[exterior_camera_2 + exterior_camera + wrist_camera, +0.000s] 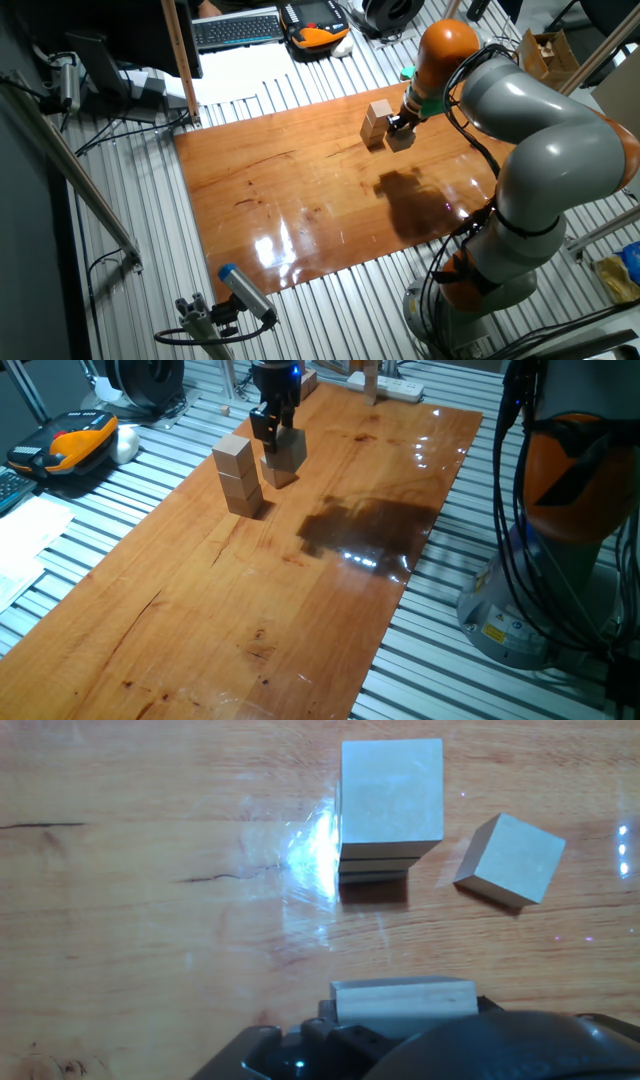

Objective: Stack the blocks in a vertical line of five

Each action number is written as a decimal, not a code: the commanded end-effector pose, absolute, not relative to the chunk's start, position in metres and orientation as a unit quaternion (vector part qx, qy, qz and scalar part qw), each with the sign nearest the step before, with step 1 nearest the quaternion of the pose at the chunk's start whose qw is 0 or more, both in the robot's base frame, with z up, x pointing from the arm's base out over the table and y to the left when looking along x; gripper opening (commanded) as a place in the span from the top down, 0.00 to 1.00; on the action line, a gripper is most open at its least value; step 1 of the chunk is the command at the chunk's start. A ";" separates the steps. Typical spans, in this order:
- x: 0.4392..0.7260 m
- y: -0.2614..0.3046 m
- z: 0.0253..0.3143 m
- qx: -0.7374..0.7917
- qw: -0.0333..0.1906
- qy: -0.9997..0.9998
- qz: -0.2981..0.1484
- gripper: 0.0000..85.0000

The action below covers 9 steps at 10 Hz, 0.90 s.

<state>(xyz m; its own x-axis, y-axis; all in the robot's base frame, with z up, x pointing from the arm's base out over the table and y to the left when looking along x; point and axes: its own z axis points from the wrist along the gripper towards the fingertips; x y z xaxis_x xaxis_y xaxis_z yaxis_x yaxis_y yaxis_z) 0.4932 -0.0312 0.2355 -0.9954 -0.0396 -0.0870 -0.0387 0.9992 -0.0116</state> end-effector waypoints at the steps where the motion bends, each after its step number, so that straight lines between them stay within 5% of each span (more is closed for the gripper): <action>1: 0.493 -0.031 0.236 -0.021 0.044 0.999 -0.007 1.00; 7: 0.493 -0.031 0.236 -0.019 0.080 0.997 -0.008 1.00; 9: 0.493 -0.031 0.236 -0.012 0.065 0.998 -0.005 1.00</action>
